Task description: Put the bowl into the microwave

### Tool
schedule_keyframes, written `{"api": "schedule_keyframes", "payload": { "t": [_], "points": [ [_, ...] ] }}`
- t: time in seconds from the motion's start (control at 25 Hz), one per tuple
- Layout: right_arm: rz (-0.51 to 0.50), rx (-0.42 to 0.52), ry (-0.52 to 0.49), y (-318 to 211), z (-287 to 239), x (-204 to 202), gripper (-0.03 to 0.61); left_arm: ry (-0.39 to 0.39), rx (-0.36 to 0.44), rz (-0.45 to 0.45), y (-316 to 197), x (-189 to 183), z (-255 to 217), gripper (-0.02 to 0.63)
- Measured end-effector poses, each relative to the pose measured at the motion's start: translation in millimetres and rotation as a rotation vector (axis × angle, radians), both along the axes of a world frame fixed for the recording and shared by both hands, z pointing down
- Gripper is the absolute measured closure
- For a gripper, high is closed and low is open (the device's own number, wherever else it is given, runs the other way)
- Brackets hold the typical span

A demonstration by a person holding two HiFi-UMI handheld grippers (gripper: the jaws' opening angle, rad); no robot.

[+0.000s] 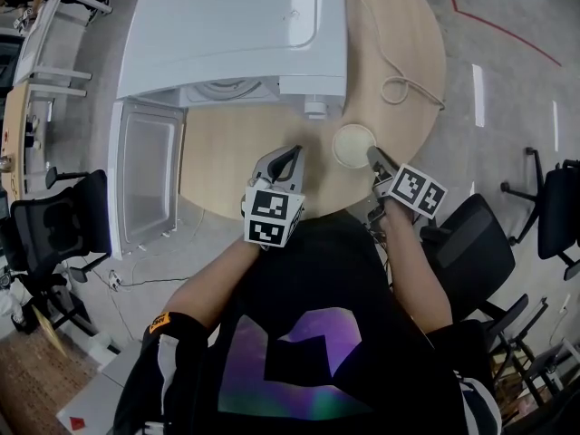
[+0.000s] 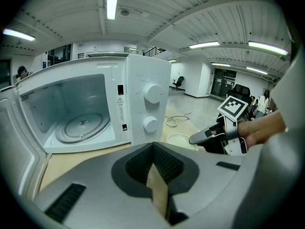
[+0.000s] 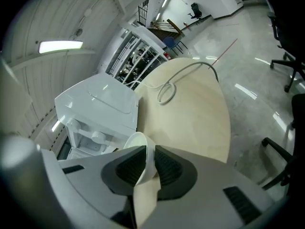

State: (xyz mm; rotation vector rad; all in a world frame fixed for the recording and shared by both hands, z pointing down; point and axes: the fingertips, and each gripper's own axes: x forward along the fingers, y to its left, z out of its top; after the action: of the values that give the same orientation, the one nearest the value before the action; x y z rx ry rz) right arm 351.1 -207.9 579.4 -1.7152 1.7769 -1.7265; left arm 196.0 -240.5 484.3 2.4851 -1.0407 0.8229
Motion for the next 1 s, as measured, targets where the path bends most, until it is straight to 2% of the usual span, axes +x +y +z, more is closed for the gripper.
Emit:
{"api": "schedule_keyframes", "payload": {
  "t": [0.48, 1.0],
  "points": [
    [0.009, -0.006, -0.038, 13.9, -8.0, -7.2, 0.518, 0.019, 0.01, -0.048, 1.8, -19.6, -5.9, 0.568],
    [-0.056, 0.053, -0.097, 19.7, -54.6, -54.8, 0.518, 0.049, -0.011, -0.138, 8.3, -57.5, -1.0, 0.568]
  ]
}}
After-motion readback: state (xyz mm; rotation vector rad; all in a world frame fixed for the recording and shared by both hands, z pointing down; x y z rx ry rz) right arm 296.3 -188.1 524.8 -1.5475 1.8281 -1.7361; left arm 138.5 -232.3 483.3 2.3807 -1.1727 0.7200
